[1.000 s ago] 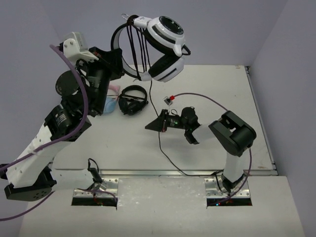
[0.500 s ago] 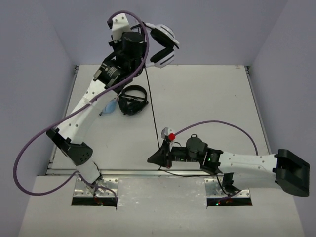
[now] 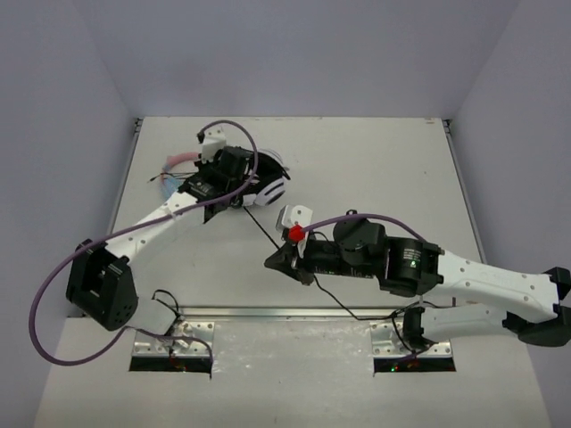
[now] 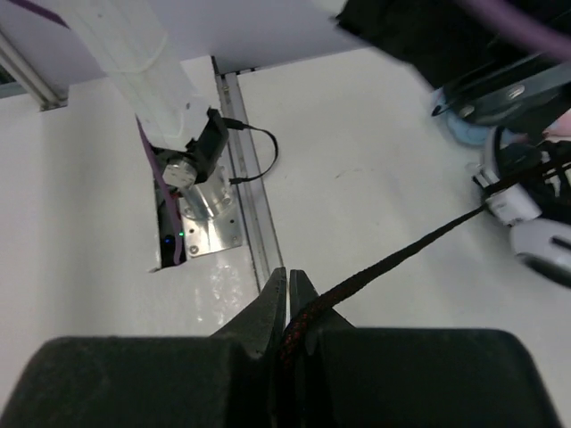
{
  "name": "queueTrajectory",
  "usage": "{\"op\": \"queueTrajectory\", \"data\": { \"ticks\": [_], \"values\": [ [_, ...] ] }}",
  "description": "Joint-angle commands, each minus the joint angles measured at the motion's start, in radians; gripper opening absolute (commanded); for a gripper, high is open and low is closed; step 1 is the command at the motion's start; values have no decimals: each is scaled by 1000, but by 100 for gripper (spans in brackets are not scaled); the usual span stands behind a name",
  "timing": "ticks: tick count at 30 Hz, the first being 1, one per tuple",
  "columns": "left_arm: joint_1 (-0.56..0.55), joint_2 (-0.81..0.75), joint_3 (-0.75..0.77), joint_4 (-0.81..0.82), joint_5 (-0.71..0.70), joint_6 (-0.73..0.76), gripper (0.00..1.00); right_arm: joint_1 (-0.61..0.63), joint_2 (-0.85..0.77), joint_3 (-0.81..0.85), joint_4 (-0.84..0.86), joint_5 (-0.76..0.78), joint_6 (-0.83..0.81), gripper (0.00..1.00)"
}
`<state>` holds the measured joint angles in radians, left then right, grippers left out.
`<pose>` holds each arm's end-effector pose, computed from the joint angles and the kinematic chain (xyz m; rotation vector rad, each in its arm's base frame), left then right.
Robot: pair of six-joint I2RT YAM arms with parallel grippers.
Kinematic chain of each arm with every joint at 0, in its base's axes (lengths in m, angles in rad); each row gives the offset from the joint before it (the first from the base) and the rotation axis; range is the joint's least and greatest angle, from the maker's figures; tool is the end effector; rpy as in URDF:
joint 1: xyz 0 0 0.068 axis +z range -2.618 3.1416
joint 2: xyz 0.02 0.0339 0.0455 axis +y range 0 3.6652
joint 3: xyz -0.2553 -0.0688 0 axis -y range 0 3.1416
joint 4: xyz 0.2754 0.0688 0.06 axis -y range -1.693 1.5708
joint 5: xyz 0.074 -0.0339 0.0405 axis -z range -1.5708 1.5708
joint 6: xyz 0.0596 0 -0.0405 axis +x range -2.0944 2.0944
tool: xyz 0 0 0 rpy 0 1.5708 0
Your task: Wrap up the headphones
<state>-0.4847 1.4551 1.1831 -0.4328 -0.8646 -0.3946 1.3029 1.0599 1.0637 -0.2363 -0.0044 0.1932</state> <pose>0.3377 -0.1266 0.2779 -0.3340 2.0046 0.4388 0.0792 0.2897 0.3665 -1.0229 1.6440 1.0448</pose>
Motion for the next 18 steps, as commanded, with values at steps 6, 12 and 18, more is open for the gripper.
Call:
{"op": "queueTrajectory", "data": {
  "ticks": [6,12,18],
  "values": [
    [-377,-258,-371,652,-79,100,0,-180,135,407,-400,81,-230,1],
    [-586,-327,-698,813,1,111,0,-430,199,493,-465,28,-296,1],
    [-620,-449,-800,752,90,-29,0,-579,195,458,-439,-43,-281,1]
  ]
}}
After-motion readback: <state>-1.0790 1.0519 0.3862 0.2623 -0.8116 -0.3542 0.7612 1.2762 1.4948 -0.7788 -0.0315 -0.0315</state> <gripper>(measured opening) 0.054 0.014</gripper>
